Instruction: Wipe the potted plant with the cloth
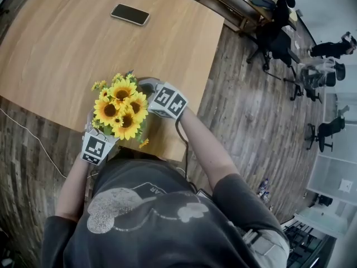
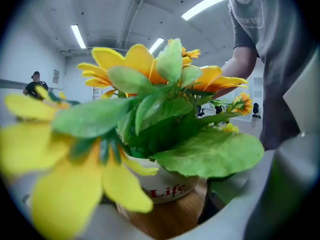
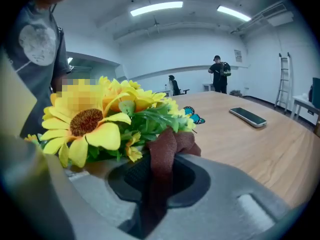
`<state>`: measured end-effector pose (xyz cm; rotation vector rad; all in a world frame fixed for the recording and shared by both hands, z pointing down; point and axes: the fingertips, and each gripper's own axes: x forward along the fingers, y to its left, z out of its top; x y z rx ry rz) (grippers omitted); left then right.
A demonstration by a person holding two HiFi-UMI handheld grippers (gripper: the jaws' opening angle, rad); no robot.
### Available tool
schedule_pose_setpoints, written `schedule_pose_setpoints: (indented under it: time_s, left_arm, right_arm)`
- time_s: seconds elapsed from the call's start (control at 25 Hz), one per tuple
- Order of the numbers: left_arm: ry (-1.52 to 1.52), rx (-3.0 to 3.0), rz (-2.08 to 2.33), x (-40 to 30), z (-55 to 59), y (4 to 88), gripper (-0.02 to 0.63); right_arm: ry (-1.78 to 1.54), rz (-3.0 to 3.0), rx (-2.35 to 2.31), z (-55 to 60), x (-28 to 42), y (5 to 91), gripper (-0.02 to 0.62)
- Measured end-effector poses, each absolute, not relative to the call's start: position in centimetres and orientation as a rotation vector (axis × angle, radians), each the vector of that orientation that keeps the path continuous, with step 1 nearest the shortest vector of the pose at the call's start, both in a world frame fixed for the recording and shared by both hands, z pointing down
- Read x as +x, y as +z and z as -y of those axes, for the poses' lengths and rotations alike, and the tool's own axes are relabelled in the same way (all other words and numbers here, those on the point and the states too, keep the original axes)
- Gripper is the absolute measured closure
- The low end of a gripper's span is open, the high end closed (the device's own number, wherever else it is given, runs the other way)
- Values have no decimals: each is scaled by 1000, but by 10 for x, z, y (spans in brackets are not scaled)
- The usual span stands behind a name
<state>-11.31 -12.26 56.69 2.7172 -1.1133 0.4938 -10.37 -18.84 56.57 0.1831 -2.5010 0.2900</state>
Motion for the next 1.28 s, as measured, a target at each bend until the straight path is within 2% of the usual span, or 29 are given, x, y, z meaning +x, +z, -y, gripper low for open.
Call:
schedule_pose_setpoints:
  time_s: [1.04, 1.28]
  left_arm:
    - [472, 2670, 1145, -118, 127, 571, 26]
    - [464, 2603, 1207, -116, 124, 569, 25]
  right_arm:
    - [522, 2499, 377, 119, -51, 581, 538]
    - [490, 2503, 437, 104, -40, 578, 537]
